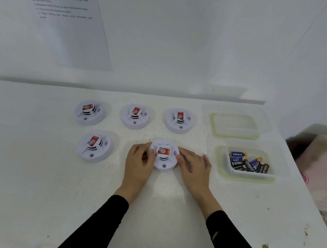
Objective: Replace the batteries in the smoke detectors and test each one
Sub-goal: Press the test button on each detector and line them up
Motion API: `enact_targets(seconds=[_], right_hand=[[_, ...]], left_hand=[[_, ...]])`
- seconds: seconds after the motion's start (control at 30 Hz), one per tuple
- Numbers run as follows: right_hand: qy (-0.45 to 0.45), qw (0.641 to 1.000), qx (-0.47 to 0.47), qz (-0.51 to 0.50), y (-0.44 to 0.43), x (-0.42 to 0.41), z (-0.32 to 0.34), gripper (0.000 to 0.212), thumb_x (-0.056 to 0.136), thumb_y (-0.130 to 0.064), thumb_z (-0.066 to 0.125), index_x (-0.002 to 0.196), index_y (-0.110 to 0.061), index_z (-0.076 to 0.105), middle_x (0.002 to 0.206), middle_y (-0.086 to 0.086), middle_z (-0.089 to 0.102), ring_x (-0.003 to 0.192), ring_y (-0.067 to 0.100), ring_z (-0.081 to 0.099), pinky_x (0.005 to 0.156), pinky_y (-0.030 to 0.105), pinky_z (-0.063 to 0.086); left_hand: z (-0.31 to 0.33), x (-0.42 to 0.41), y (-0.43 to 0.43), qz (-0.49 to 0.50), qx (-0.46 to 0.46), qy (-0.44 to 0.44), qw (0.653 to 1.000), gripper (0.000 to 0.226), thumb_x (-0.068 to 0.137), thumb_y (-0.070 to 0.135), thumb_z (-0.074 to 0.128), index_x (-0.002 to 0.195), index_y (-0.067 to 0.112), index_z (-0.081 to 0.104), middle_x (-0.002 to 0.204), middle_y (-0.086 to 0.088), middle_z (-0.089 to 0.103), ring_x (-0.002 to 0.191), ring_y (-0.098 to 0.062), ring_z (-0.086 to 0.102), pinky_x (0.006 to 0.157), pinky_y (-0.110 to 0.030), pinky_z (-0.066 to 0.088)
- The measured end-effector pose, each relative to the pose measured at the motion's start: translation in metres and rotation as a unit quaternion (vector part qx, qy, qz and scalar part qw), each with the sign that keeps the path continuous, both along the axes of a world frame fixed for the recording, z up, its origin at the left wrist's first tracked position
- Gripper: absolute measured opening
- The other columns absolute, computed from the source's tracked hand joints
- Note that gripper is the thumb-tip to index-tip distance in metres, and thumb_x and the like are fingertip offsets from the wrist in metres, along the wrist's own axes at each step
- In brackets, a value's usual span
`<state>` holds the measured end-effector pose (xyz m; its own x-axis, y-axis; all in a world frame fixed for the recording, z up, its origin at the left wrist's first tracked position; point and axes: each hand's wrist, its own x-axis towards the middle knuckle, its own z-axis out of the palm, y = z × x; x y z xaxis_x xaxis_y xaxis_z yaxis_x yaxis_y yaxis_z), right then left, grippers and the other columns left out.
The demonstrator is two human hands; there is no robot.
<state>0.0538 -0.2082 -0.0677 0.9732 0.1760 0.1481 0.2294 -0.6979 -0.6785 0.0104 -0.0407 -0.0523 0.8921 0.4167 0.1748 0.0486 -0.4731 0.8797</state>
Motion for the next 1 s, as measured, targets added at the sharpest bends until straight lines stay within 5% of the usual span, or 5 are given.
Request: enact_targets(seconds=[0.17, 0.37, 0.57, 0.73, 1.0], right_hand=[[0.008, 0.999, 0.03, -0.022, 0.003, -0.004, 0.005, 0.044, 0.094, -0.056, 0.036, 0.126, -0.037, 0.059, 0.124, -0.018, 0.062, 0.118, 0.002, 0.052, 0.115, 0.029, 0.007], [-0.097, 0.982, 0.132, -0.096, 0.047, -0.027, 0.033, 0.024, 0.087, -0.023, 0.05, 0.103, -0.027, 0.069, 0.123, -0.016, 0.063, 0.112, 0.004, 0.055, 0.104, 0.023, 0.03], [-0.024, 0.961, 0.257, 0.098, 0.133, -0.052, 0.052, 0.038, 0.083, 0.005, 0.046, 0.105, -0.016, 0.069, 0.12, -0.008, 0.064, 0.116, 0.005, 0.056, 0.1, 0.02, 0.039], [0.074, 0.974, 0.193, 0.094, 0.173, -0.052, 0.04, 0.035, 0.095, -0.01, 0.052, 0.129, -0.015, 0.056, 0.135, -0.003, 0.055, 0.128, 0.012, 0.046, 0.107, 0.019, 0.03], [0.142, 0.985, 0.061, 0.08, 0.2, -0.036, 0.025, 0.064, 0.095, -0.048, 0.051, 0.148, -0.017, 0.035, 0.154, -0.003, 0.034, 0.145, 0.015, 0.024, 0.12, 0.037, 0.016]], left_hand=[[0.0, 0.001, 0.007, -0.028, -0.004, 0.028, 0.999, 0.029, 0.1, 0.016, 0.054, 0.128, 0.013, 0.063, 0.11, 0.005, 0.055, 0.104, -0.008, 0.052, 0.082, 0.003, 0.034], [0.019, -0.021, 0.047, -0.108, 0.056, -0.129, 0.984, 0.036, 0.091, -0.002, 0.048, 0.12, 0.012, 0.066, 0.125, -0.004, 0.054, 0.125, -0.013, 0.051, 0.104, -0.022, 0.043], [0.053, -0.025, 0.123, 0.052, -0.019, -0.148, 0.987, 0.038, 0.093, -0.005, 0.045, 0.105, 0.024, 0.066, 0.123, 0.006, 0.055, 0.123, -0.003, 0.051, 0.097, -0.018, 0.045], [0.021, -0.036, 0.179, 0.132, -0.011, 0.048, 0.99, 0.033, 0.098, 0.008, 0.048, 0.127, 0.018, 0.059, 0.133, -0.006, 0.056, 0.126, -0.029, 0.046, 0.107, -0.044, 0.039], [0.002, -0.034, 0.188, 0.06, 0.054, 0.192, 0.978, 0.043, 0.104, 0.038, 0.038, 0.14, 0.019, 0.052, 0.151, 0.001, 0.042, 0.143, -0.021, 0.027, 0.114, -0.028, 0.016]])
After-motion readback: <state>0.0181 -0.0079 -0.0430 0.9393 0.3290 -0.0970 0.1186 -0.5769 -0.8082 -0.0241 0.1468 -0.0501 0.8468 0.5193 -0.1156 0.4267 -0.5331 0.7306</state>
